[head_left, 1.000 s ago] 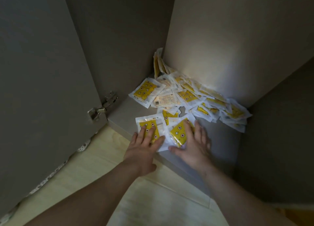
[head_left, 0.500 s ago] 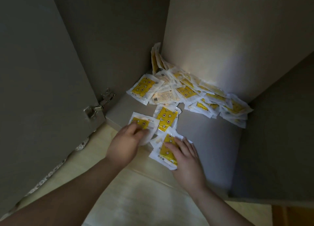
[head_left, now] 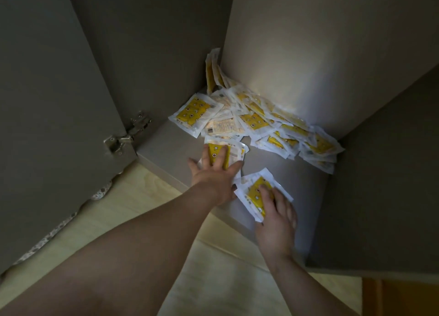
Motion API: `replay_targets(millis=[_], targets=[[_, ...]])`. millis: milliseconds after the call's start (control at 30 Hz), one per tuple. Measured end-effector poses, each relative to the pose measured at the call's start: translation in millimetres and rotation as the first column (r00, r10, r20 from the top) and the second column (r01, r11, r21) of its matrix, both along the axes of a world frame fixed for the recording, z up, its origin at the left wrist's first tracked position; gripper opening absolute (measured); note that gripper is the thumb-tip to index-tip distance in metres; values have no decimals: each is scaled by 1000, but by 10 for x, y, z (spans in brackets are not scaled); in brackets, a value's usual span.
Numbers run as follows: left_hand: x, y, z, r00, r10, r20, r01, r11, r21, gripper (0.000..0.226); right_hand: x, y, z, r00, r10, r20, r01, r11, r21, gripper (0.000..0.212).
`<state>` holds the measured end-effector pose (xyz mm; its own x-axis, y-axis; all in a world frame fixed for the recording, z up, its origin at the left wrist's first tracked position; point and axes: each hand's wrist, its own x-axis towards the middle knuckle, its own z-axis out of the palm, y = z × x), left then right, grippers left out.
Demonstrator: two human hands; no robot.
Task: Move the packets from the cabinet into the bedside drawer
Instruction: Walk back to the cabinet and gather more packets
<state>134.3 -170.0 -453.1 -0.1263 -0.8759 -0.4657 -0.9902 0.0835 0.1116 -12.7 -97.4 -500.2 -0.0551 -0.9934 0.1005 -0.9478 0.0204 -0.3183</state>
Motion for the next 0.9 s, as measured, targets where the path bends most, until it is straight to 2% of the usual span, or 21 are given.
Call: replay_targets(millis=[133, 300, 400, 500, 600, 700, 800, 900], targets=[[7, -33, -31, 996, -84, 32, 85, 995, -53, 66, -114, -34, 37, 1000, 1, -7, -2, 999, -34, 97], [204, 170, -76, 968, -247, -37, 241, 962, -128, 74, -223, -69, 71, 999, -43, 17, 44, 998, -48, 73], [371, 305, -81, 949, -311, 55, 315, 931, -182, 75, -203, -147, 90, 1000, -29, 12, 29, 998, -62, 70], [332, 411, -1, 955, -256, 148, 282, 939, -194, 69, -88, -160, 89, 998, 16, 53, -14, 999, -32, 71], [256, 476, 44, 953, -246, 178, 279, 940, -197, 71, 23, -175, 83, 981, 11, 194, -7, 1000, -22, 61], [402, 483, -1, 974, -194, 115, 218, 943, -252, 75, 119, -374, 163, 950, -29, 311, 28, 1000, 7, 54], [547, 471, -96, 991, -136, 1, 130, 947, -294, 79, 215, -643, 367, 934, -125, 336, 83, 987, 138, 48], [595, 456, -148, 994, -86, -66, 62, 951, -302, 84, 327, -769, 474, 917, -108, 383, 20, 973, 228, 43]])
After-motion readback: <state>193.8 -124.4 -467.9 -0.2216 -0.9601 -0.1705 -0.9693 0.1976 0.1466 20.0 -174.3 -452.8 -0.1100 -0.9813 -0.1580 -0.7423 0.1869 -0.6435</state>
